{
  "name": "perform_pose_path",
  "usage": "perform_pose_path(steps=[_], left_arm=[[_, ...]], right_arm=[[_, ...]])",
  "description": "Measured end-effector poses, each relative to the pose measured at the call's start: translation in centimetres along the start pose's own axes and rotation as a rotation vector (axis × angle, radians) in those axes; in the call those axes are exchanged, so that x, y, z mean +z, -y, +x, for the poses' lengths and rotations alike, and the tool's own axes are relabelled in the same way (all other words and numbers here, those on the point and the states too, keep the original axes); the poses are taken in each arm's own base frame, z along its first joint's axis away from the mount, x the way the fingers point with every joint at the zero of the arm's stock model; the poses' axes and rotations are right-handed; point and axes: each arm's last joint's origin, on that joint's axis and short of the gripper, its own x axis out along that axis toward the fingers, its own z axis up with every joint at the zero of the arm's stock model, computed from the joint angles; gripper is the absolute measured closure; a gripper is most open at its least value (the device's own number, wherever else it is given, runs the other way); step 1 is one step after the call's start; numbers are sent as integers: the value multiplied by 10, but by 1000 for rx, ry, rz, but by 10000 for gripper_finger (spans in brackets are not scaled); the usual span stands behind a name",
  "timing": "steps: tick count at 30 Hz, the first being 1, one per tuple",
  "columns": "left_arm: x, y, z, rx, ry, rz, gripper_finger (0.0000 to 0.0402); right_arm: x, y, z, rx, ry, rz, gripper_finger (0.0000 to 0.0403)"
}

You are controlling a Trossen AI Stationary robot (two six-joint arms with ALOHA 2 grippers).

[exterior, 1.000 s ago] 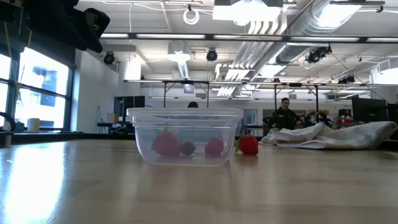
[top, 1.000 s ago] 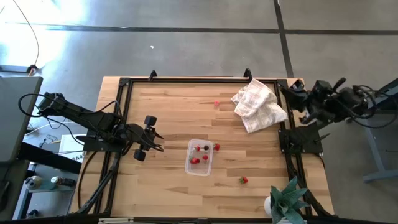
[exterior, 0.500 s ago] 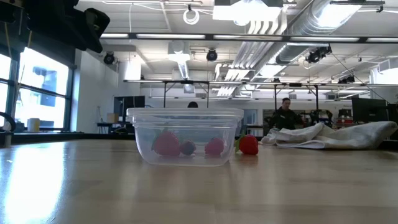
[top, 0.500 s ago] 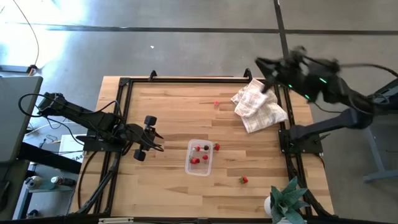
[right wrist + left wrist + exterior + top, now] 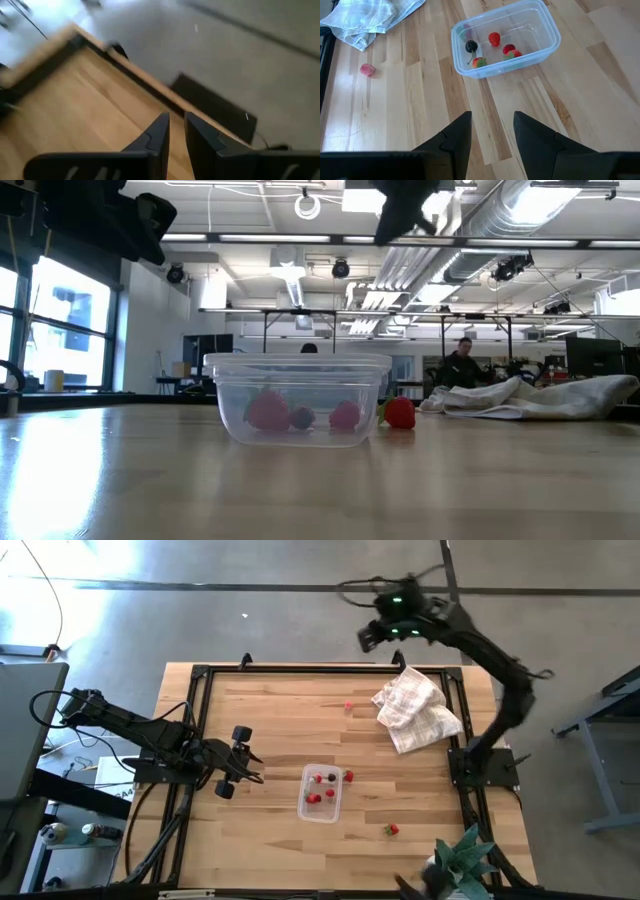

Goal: Pick and placing Produce into tupperware
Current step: Put the pink peach into the transparent container

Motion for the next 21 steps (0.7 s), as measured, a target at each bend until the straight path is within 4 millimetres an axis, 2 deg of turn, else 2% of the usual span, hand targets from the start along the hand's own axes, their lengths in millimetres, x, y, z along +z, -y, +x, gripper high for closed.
perform_pose_path(steps=[5, 13, 17, 21], left_arm=[[0, 0, 0, 0, 0, 0, 266], [0, 0, 0, 0, 0, 0, 266], [0, 0, 0, 0, 0, 0, 266], [0, 0, 0, 0, 0, 0, 266]], right_arm=[[-16, 8, 75, -78, -242, 77, 352], [-68, 15, 188, -180, -566, 159, 352], [-95, 19, 221, -211, -704, 150, 345], [-110, 17, 239, -216, -766, 117, 316]])
